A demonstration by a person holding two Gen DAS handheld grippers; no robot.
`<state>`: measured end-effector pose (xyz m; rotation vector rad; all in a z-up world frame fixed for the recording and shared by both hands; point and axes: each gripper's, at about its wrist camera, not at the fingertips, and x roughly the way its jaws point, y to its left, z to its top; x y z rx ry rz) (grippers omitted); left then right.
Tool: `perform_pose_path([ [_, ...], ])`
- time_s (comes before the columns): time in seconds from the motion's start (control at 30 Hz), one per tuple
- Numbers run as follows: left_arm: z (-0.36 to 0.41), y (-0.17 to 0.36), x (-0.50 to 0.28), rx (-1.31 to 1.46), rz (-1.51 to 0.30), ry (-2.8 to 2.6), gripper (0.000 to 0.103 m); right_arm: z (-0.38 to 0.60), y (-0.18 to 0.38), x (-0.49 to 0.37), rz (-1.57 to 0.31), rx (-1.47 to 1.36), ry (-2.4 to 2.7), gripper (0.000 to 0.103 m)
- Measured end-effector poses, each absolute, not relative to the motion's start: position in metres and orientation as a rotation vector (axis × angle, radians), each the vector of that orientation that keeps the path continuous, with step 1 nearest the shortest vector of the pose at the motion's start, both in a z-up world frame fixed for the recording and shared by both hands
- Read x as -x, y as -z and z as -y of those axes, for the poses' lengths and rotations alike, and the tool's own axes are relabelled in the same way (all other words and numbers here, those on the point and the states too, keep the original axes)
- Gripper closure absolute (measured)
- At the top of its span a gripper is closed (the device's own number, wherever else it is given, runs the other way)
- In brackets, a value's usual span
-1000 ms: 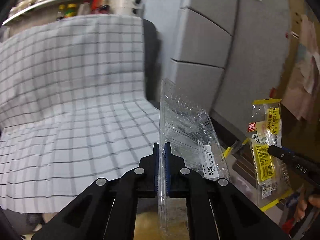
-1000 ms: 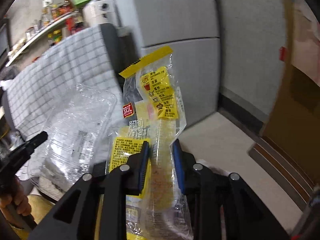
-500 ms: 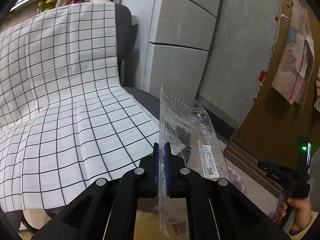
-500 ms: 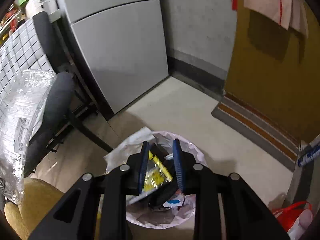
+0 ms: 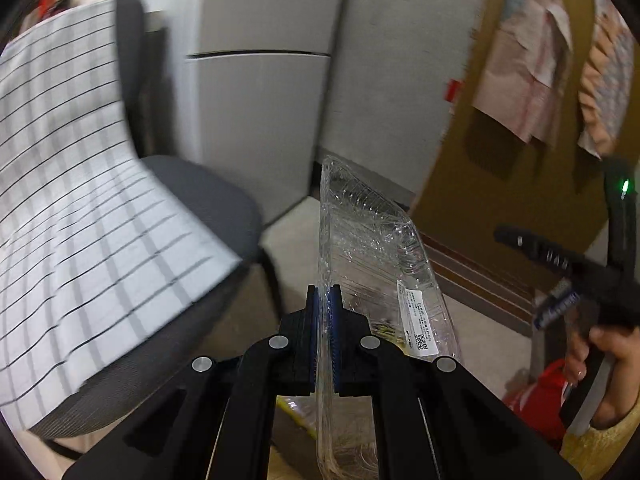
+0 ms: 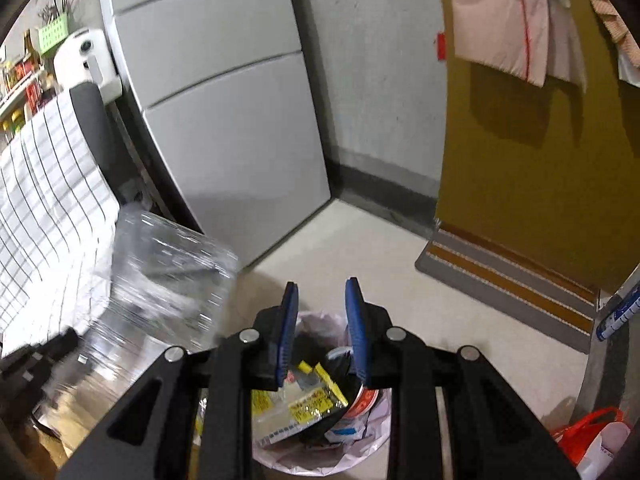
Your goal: Collect trash
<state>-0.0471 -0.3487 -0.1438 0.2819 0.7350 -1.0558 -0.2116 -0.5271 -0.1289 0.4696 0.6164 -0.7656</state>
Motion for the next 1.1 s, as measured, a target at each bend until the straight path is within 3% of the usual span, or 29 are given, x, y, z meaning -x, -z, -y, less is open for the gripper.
perform_pose_path([
  [0.1, 0.373, 0.154, 0.057, -0.314, -0.765, 1.109, 0.097, 0.53, 0.12, 0.222, -0.589, -0.464, 0.777, 0.078],
  [0.2, 0.39, 0.163, 0.062, -0.34, -0.797, 1.139, 0.087, 0.533, 0.116, 0.23, -0.571, -0.465, 0.789, 0.078],
  [0.27, 0.399, 0.169, 0.065, -0.368, -0.79, 1.133, 0.053, 0.534, 0.116, 0.234, -0.569, -0.467, 0.795, 0.078],
  [0.3, 0.401, 0.171, 0.066, -0.372, -0.783, 1.131, 0.049, 0.535, 0.117, 0.235, -0.57, -0.469, 0.795, 0.078],
  [0.6, 0.366, 0.154, 0.043, -0.339, -0.741, 1.0, 0.048, 0.52, 0.125, 0.218, -0.638, -0.452, 0.725, 0.074],
  [0.73, 0.333, 0.141, 0.028, -0.334, -0.721, 0.896, 0.032, 0.499, 0.127, 0.199, -0.688, -0.452, 0.626, 0.063],
  [0.87, 0.297, 0.123, 0.02, -0.333, -0.697, 0.785, 0.016, 0.468, 0.121, 0.181, -0.747, -0.424, 0.531, 0.039],
  [1.1, 0.246, 0.089, 0.018, -0.355, -0.732, 0.647, 0.012, 0.414, 0.079, 0.162, -0.765, -0.285, 0.462, 0.008],
])
